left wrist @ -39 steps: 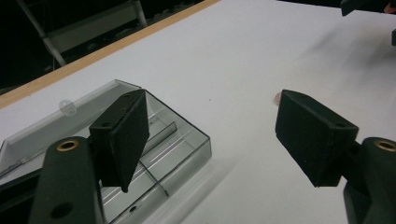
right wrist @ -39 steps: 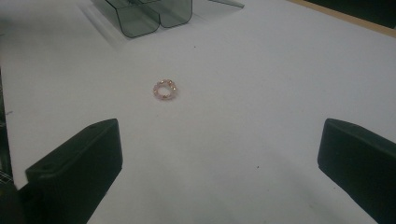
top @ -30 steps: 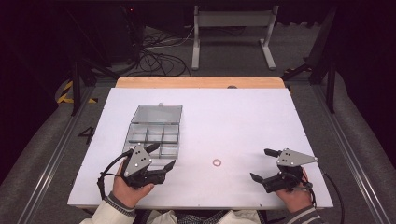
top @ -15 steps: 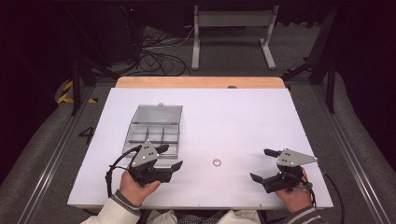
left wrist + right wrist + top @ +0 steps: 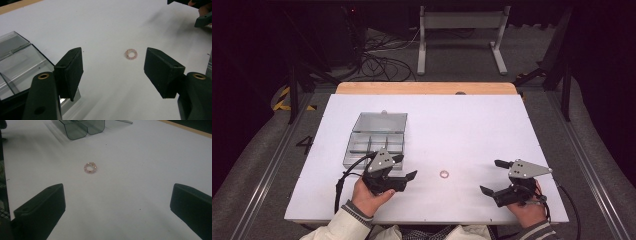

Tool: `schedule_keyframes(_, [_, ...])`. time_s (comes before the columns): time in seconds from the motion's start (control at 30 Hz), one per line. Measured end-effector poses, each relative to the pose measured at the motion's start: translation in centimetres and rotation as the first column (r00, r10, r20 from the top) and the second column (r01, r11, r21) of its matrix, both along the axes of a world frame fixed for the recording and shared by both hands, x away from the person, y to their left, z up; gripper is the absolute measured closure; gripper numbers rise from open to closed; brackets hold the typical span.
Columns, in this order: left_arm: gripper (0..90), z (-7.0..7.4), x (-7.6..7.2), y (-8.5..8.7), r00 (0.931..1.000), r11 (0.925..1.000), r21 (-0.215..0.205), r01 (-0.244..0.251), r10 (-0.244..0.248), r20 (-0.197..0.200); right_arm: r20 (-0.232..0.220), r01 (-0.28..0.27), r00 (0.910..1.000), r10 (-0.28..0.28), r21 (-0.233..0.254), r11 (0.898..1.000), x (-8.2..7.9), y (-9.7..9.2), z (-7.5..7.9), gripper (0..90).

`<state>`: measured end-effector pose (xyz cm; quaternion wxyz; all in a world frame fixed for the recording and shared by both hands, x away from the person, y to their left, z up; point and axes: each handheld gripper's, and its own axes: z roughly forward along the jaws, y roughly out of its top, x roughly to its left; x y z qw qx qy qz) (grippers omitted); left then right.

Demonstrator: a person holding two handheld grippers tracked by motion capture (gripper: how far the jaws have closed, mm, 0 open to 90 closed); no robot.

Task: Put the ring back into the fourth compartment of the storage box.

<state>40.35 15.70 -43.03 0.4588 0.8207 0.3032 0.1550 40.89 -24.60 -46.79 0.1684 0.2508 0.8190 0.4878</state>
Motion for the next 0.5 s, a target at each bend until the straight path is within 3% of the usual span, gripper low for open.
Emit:
schedule_keyframes(0.13, [33.0,-0.4,0.4,-0.6,0.9999,0.9999,0.012,0.001,-0.001,0.012,0.000,-0.001,1.0000,0.001,0.000,1.000,0.0,0.0,0.0,0.6])
schedule_keyframes(0.5, [33.5,-1.5,1.4,-2.8,0.9996,0.9986,0.044,0.029,-0.029,-0.004,-0.002,-0.003,1.0000,0.003,0.002,1.000,0.0,-0.1,0.0,0.6])
